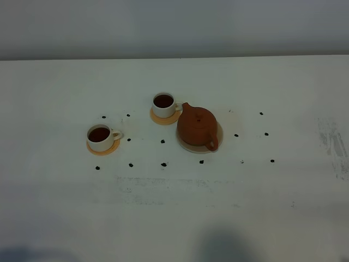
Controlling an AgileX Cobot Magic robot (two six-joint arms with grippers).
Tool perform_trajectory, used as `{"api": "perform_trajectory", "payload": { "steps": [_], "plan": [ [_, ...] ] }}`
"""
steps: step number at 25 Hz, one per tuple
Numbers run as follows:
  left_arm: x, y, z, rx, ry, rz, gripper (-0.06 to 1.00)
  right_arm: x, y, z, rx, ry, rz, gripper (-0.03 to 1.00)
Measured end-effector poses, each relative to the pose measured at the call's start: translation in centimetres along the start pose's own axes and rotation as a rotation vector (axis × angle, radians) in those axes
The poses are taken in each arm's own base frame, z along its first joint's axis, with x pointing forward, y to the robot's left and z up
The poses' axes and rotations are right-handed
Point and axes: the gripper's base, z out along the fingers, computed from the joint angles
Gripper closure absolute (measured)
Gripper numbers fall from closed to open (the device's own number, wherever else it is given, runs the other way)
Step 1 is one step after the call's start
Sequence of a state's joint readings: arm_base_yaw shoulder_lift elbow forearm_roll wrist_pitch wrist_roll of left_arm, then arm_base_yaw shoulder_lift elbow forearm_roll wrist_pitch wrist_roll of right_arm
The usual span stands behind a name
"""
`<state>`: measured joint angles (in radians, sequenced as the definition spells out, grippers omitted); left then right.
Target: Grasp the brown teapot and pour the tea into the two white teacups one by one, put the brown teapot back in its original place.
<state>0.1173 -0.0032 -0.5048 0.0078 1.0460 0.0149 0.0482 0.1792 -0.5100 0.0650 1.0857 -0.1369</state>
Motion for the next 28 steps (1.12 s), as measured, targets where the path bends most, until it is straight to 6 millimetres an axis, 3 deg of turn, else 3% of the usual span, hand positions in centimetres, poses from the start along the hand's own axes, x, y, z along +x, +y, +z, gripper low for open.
{"api": "perform_trajectory", "payload": {
  "steps": [7, 28],
  "plan": [
    [0.0, 0.0, 0.0, 0.0, 0.0, 0.0, 0.45, 1.6, 0.3, -2.2, 0.02, -0.171, -0.007, 0.62],
    [0.0, 0.0, 0.0, -0.002, 0.0, 0.001, 0.45, 1.6, 0.5, -2.3, 0.011, -0.181, 0.011, 0.63]
  ]
}}
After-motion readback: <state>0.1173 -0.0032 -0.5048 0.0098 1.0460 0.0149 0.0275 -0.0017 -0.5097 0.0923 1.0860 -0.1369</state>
